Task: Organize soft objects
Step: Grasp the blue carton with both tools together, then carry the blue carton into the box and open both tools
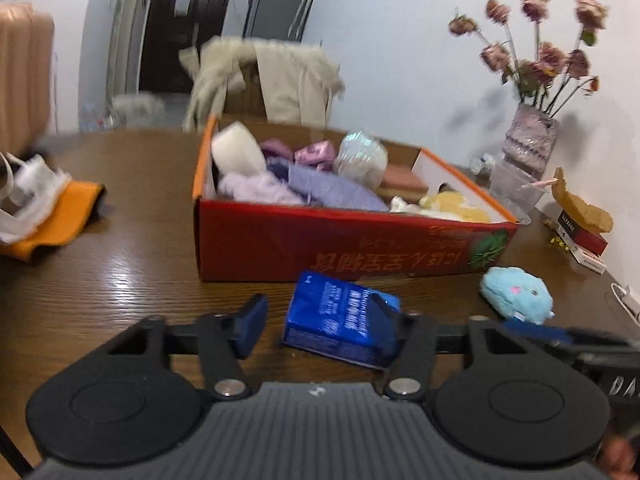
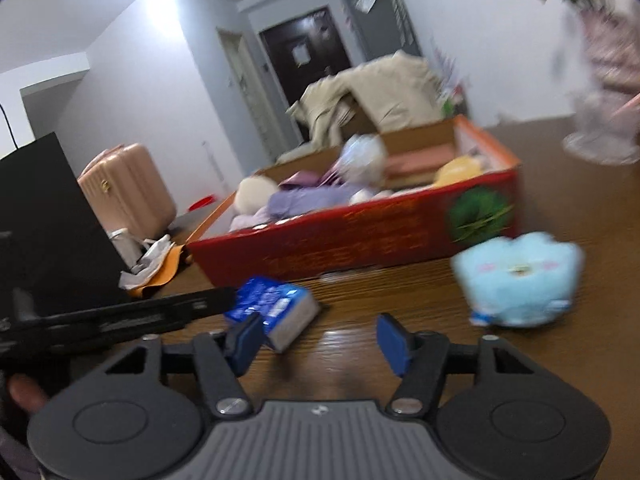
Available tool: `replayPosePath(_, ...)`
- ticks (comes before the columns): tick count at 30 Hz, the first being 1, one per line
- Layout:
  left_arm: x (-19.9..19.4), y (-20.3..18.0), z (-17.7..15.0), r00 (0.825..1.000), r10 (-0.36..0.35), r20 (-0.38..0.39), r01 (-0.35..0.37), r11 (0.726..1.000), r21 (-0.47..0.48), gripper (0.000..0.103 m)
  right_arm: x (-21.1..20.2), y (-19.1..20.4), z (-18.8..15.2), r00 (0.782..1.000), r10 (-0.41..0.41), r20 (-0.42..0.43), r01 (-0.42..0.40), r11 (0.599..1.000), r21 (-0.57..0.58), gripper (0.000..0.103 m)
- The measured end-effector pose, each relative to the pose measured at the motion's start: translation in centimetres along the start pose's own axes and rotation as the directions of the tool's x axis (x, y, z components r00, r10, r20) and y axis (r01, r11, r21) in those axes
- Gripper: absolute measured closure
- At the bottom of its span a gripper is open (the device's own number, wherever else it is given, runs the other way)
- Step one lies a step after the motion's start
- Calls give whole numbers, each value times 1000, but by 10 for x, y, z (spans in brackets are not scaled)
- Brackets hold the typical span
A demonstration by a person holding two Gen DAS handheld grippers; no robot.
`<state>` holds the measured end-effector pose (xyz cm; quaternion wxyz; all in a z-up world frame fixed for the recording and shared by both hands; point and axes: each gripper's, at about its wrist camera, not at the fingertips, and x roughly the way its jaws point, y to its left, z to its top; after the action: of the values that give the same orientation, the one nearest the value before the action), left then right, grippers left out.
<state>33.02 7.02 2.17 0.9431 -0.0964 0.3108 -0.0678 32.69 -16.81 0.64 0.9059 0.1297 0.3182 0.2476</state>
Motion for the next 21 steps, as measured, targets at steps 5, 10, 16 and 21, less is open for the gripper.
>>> replayPosePath(5, 21, 14, 0, 998, -51, -45, 49, 998, -44, 66, 44, 15, 5, 999, 25, -40, -25, 999, 22, 61)
replayPosePath(10, 23, 22, -1, 994, -101, -51, 96, 991, -92, 71, 59, 16, 4, 998, 28, -54, -25, 997, 67, 79)
replayPosePath(16, 4, 3, 1, 993, -111, -47, 107, 991, -79, 75, 36, 10, 5, 1000, 13, -26, -11, 997, 82, 85)
replayPosePath(21, -24, -27, 14, 991, -134, 21, 135, 988, -75, 76, -8, 9, 15, 997, 19, 81, -23, 998, 51, 85)
